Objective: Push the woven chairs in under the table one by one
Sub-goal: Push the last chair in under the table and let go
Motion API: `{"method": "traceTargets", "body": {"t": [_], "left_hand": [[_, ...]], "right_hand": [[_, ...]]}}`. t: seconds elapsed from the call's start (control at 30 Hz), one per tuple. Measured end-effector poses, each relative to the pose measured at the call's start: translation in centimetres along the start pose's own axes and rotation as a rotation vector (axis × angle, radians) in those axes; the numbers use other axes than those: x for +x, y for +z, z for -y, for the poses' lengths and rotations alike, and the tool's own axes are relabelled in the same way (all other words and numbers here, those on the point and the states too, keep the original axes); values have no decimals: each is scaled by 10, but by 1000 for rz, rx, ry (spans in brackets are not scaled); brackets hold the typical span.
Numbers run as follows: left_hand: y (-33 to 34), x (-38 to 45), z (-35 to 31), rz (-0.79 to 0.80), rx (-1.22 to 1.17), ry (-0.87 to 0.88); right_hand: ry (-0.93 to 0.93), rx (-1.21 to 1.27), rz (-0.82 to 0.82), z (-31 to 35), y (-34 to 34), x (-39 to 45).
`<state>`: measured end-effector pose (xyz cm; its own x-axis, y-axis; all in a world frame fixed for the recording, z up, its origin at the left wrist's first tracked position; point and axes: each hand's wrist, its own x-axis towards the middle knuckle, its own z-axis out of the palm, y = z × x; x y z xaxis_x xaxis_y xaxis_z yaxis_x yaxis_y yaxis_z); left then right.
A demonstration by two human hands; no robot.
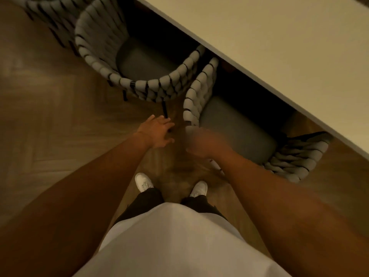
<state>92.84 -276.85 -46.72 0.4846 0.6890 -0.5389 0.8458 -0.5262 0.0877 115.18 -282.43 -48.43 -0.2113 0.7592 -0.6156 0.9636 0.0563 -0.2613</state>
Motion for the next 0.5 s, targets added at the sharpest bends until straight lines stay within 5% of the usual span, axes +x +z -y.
{"method": "traceTargets", "body": {"t": [0.5], "left_hand": [[37, -82, 232, -53, -125, -200]], "right_hand": [[-97, -144, 71, 226, -30, 123]]}}
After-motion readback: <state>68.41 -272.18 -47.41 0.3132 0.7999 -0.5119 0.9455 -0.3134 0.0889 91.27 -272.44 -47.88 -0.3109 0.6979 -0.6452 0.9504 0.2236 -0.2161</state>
